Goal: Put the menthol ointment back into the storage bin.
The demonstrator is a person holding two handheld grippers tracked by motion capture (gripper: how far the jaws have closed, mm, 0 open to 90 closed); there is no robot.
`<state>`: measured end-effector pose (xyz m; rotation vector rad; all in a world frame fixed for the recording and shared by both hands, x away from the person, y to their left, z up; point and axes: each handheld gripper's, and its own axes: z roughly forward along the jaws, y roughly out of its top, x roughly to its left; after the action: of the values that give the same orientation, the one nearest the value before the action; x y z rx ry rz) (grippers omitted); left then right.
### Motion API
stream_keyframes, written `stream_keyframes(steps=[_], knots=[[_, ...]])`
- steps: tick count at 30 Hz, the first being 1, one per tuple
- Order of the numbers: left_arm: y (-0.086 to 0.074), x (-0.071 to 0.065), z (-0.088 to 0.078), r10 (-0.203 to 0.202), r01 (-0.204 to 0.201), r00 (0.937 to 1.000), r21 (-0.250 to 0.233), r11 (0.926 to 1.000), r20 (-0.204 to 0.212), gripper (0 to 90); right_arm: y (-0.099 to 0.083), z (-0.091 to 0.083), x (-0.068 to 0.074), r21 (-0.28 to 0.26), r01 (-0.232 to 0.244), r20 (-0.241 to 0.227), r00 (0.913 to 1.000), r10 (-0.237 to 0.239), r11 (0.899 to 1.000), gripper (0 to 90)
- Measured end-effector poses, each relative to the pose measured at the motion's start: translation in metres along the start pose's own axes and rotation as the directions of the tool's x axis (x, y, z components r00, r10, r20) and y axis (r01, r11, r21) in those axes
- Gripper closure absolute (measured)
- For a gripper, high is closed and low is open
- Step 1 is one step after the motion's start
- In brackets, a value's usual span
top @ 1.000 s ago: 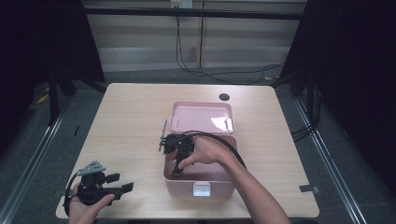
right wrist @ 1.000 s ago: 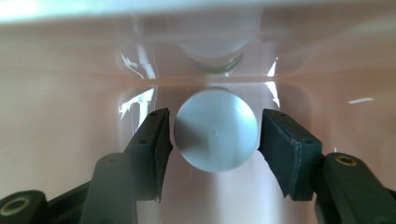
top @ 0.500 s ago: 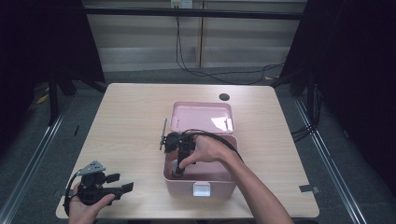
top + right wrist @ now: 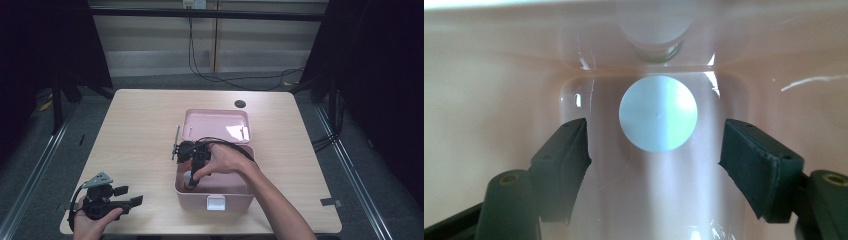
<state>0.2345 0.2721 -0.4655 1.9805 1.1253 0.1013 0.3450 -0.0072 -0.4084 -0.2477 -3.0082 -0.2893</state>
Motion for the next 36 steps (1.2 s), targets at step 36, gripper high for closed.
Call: stream_keyframes(steps=[36], knots=[[-0.001, 0.000, 0.001, -0.004, 0.004, 1.0000, 0.005, 1.0000, -0.005, 25.0, -0.081, -0.052, -0.001, -0.207, -0.131, -0.039, 0.9913, 0.126, 0.969, 24.5]])
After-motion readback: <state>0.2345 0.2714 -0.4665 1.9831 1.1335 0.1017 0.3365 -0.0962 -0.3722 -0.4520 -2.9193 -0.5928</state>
